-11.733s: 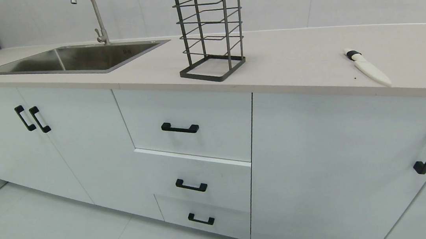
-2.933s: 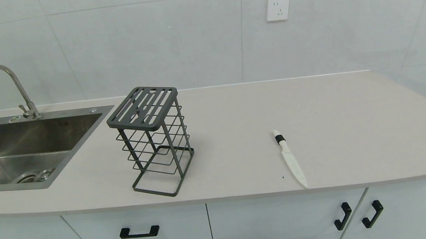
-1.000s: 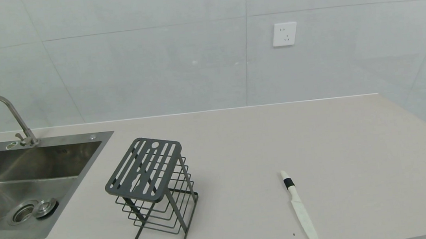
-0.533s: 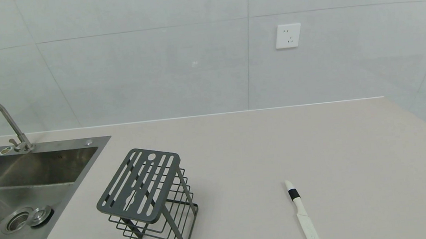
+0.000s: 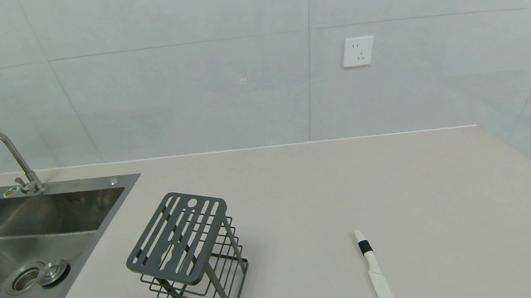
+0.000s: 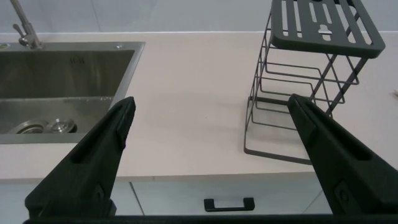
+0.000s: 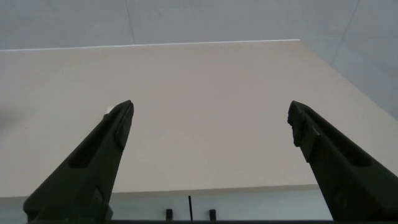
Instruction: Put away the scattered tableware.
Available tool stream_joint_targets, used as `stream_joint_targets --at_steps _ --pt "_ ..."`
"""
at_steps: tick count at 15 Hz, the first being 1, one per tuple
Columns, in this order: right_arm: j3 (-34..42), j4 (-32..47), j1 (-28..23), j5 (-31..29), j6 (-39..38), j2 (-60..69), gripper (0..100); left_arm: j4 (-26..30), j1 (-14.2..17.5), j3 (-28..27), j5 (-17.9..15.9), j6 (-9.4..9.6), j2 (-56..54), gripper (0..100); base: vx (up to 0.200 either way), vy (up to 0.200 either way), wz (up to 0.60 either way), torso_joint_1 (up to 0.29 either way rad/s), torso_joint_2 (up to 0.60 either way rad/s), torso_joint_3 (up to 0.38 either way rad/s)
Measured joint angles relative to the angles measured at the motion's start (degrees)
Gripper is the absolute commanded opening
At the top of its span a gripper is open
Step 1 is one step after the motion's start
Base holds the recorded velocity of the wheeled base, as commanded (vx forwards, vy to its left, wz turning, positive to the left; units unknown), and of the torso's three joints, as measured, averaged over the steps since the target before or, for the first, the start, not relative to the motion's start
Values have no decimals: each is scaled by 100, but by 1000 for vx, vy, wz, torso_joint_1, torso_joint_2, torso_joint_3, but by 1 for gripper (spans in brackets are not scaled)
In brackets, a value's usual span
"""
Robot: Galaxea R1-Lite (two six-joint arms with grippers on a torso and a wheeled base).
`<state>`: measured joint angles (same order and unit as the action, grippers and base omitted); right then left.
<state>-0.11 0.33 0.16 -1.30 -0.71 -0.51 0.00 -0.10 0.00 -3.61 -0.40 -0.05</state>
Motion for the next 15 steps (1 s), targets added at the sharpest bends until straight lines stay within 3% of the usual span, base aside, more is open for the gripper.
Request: stream_joint_targets --at_steps 3,5,6,7,11,15 --pt "1 -156 -6 119 13 0 100 -5 0 0 9 -2 0 100 0 0 0 0 0 0" --pt "1 -917 -13 243 113 0 100 -5 0 0 11 20 0 100 0 0 0 0 0 0" --pt "-11 -1143 -16 663 271 0 100 -2 0 0 6 38 0 100 0 0 0 0 0 0" --pt "-60 -1018 -11 1145 344 -12 100 0 0 0 5 48 0 100 0 0 0 0 0 0" --pt "-658 -196 193 1805 223 -400 100 0 0 0 -6 54 0 100 0 0 0 0 0 0" --pt "-1764 869 848 2260 93 -2391 100 0 0 0 -6 62 0 100 0 0 0 0 0 0"
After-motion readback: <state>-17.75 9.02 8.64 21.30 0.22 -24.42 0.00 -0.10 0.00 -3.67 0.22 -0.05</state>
